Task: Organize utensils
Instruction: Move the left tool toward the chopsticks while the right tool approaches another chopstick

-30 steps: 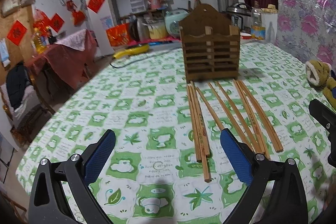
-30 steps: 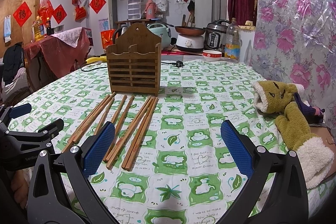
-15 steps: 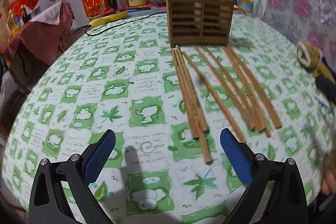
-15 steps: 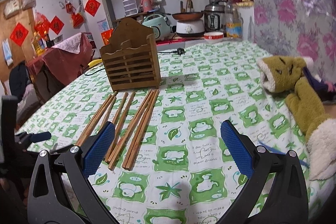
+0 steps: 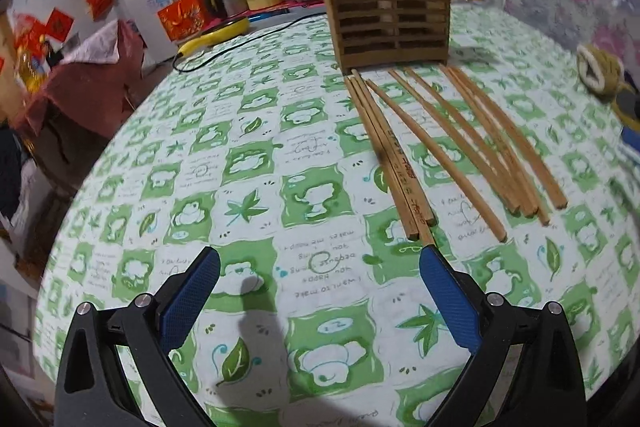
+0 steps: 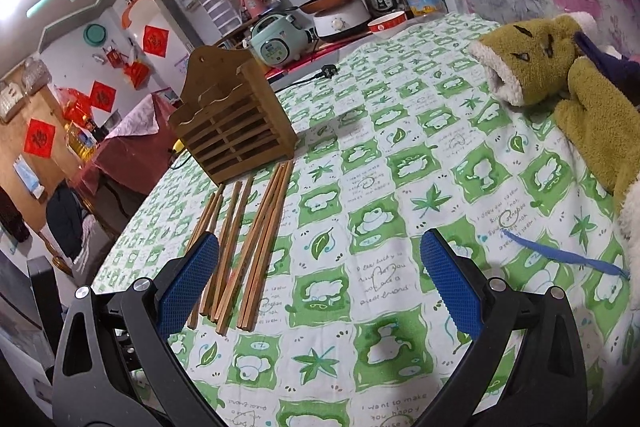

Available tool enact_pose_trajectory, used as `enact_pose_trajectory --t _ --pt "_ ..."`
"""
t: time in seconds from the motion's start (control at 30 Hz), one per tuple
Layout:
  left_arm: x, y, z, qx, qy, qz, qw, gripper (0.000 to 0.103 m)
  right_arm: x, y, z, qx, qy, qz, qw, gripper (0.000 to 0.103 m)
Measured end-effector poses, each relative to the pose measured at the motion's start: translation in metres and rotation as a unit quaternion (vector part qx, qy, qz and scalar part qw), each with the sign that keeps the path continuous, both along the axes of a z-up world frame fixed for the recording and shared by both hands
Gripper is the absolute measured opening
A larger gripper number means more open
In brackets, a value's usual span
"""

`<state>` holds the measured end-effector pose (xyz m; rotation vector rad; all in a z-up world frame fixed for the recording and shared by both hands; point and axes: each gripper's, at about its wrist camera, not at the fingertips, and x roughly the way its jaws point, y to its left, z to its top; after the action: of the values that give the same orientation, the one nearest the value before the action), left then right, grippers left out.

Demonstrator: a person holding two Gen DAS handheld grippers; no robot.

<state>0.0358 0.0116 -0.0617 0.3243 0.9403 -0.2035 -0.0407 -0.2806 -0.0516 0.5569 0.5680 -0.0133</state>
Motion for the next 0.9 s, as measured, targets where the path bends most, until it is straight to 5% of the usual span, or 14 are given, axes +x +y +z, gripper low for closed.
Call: enact_pose_trajectory --t 0.33,0.43,0.53,0.67,0.9 --pt "0.01 -0.027 -0.003 0.07 -0.019 -0.02 0.9971 0.098 0.003 0.008 0.002 -0.032 0.024 0.001 0.999 0.097" --pt "0.021 -0.023 -0.003 0.07 -0.016 -0.008 0.9974 0.097 0.003 0.01 0.001 -0.035 0.032 0.005 0.999 0.097" --pt "0.037 -0.005 -0.003 0.071 -0.018 0.041 0.9964 0.083 0.004 0.012 0.002 -0.036 0.032 0.008 0.999 0.097" --pt "0.045 0.004 -0.001 0.024 0.005 0.046 0.9987 0.079 0.011 0.017 -0.001 -0.042 0.048 0.036 0.997 0.097" --pt "0.051 -0.015 -0.005 0.038 -0.003 0.016 0.9991 0.074 0.023 0.056 -0.015 -0.134 0.135 0.146 0.971 0.097"
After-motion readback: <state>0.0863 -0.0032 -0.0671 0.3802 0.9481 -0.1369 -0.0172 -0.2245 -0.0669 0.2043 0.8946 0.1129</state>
